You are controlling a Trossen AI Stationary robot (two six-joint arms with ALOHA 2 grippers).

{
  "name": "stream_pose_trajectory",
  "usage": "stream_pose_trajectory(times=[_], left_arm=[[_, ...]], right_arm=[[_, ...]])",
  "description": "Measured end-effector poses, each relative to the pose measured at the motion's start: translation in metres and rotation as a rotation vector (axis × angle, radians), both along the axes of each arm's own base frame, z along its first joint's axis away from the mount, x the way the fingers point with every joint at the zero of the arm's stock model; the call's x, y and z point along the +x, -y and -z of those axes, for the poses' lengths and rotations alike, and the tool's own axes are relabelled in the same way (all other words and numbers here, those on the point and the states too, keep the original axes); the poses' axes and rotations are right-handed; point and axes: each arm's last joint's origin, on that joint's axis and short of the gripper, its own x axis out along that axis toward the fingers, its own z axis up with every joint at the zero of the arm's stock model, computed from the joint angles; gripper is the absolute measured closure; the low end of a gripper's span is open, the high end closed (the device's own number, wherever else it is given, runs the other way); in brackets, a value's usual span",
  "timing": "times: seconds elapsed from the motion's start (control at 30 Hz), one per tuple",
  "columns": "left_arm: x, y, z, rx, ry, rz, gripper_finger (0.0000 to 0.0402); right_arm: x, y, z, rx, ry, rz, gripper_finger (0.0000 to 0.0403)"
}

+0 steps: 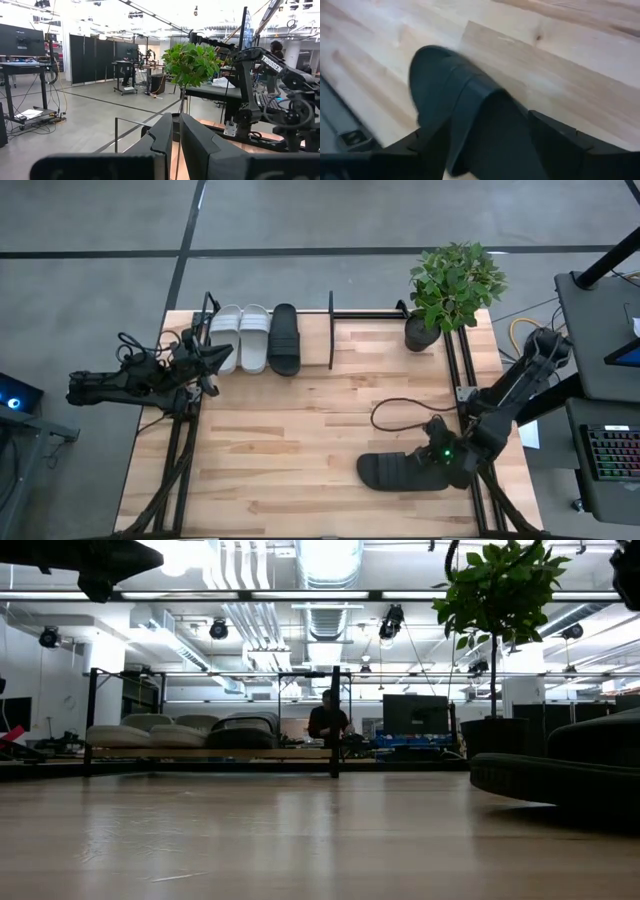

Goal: Pick and place slides into the shelf
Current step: Put the black slides on the shelf

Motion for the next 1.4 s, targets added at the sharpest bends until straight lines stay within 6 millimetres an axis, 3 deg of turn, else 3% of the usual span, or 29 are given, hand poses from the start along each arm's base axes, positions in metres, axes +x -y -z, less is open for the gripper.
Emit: stream_pose_trajectory(times=[0.17, 0.37, 0.83, 1.4], left_arm=[[0.002, 0.000, 0.000, 0.000, -0.003, 0.000, 0.0379], [0.005, 0.000, 0.000, 0.003, -0.004, -0.001, 0.0379], [0.011, 0.001, -0.001, 0.009, -0.009, -0.002, 0.0379], [0.010, 0.001, -0.001, 0.008, -0.008, -0.002, 0.0379]], right_arm=[[0.011, -0.012, 0.017, -0.011, -0.005, 0.019, 0.0143], [0.020, -0.024, 0.029, 0.035, 0.014, 0.048, 0.0153], [0.026, -0.028, 0.021, 0.038, 0.161, 0.060, 0.0185], [0.035, -0.028, 0.040, -0.013, 0.105, 0.079, 0.0197]])
